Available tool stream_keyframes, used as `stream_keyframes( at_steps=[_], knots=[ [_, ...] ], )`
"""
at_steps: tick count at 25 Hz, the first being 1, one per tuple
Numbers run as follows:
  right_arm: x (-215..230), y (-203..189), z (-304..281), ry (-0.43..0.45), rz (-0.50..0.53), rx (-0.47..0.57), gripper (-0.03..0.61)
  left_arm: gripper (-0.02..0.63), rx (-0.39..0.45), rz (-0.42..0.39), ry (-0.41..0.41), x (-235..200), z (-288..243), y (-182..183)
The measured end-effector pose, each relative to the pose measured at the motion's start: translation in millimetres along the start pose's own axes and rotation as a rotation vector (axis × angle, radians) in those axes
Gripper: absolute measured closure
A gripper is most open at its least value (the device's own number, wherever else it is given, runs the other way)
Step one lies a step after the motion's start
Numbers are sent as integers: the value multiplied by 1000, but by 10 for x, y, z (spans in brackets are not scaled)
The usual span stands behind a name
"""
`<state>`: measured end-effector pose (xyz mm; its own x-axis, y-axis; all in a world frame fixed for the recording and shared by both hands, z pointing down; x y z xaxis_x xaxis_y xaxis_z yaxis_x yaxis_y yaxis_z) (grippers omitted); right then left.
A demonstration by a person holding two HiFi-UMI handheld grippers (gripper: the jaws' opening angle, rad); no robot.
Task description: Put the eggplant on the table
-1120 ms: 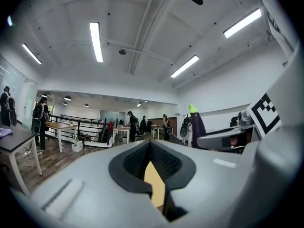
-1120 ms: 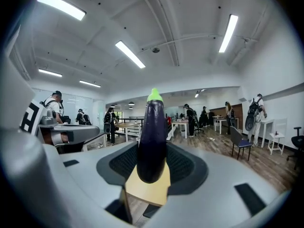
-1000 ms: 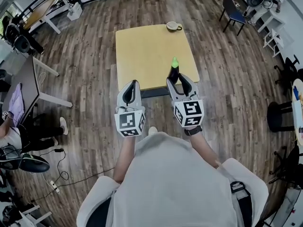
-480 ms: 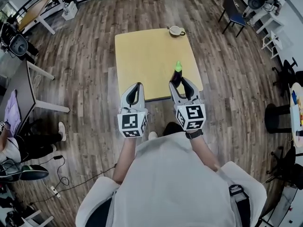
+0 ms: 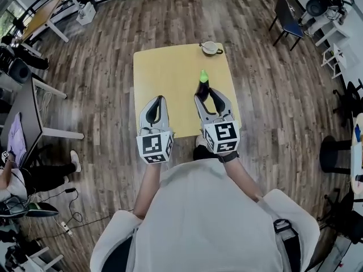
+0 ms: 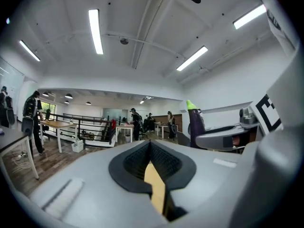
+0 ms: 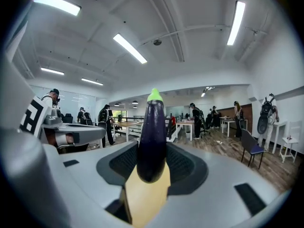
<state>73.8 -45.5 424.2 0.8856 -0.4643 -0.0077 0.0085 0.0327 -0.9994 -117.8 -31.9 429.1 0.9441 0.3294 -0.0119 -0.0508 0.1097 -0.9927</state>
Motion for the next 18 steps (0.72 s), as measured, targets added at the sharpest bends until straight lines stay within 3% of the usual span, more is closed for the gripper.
stream_keyframes(
  at_steps=[4, 11, 15, 18],
  knots=[
    [325, 55, -341, 34, -10, 28, 391, 606, 37, -26, 87, -46, -379, 64],
    [763, 21, -642, 96, -44, 21, 391, 606, -2, -37, 76, 98, -928, 17],
    [962, -54, -798, 106, 17, -5, 390, 606, -27, -37, 86, 152, -1124, -19],
    [1045, -51, -951, 106, 17, 1, 390, 606, -59, -22, 49, 103, -1245, -76]
  ],
)
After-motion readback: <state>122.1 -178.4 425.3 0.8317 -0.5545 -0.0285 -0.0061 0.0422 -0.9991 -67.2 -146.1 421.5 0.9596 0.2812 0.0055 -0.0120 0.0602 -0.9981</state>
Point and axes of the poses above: the fingertips, and each gripper's own axes: z backward along the fingers, x to its right, y out of its top, the point moved 8 cm from there along z, backward along the fingers, and after that the axes turned 11 degrees about x, right-handed, at the moved point
